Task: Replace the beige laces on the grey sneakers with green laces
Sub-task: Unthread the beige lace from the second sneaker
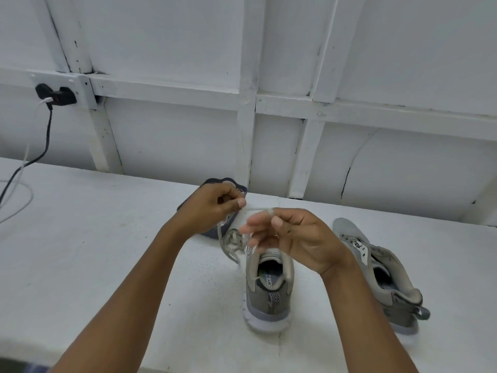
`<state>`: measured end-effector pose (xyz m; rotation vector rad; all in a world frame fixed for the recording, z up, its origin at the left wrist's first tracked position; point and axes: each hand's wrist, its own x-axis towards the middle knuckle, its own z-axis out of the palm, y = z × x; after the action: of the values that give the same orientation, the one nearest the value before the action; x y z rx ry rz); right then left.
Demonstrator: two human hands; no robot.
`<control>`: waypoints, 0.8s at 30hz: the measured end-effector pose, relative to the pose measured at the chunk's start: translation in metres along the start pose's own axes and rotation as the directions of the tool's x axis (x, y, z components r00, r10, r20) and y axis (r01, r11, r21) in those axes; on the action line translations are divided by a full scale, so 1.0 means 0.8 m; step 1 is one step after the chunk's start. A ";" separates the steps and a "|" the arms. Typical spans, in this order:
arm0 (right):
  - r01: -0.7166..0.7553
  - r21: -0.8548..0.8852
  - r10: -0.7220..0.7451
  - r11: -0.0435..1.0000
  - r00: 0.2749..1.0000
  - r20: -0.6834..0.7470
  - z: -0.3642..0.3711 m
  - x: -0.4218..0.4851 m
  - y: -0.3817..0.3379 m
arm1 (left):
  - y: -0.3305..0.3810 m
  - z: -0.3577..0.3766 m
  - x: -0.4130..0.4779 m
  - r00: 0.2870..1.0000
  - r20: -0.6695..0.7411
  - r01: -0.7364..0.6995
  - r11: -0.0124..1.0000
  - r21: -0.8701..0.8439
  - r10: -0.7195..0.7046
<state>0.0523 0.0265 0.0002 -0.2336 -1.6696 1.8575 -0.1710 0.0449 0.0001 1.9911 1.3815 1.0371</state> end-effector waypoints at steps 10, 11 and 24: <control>0.278 0.122 -0.130 0.953 0.737 -0.663 0.023 -0.041 0.007 | 0.054 0.054 -0.078 0.951 0.297 0.049 0.990 0.130 -0.086; 0.210 0.016 -0.143 0.978 0.716 -0.684 0.027 -0.055 0.010 | 0.068 0.054 -0.090 0.937 0.340 0.028 0.987 0.156 -0.081; -0.120 0.117 0.116 0.986 0.992 0.040 0.141 -0.204 0.025 | 0.160 0.028 -0.212 0.990 0.133 -0.056 0.997 0.055 0.049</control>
<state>0.1164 -0.1576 -0.0416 -0.2581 -1.5899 2.0523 -0.1157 -0.1588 0.0318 2.1083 1.3093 0.8794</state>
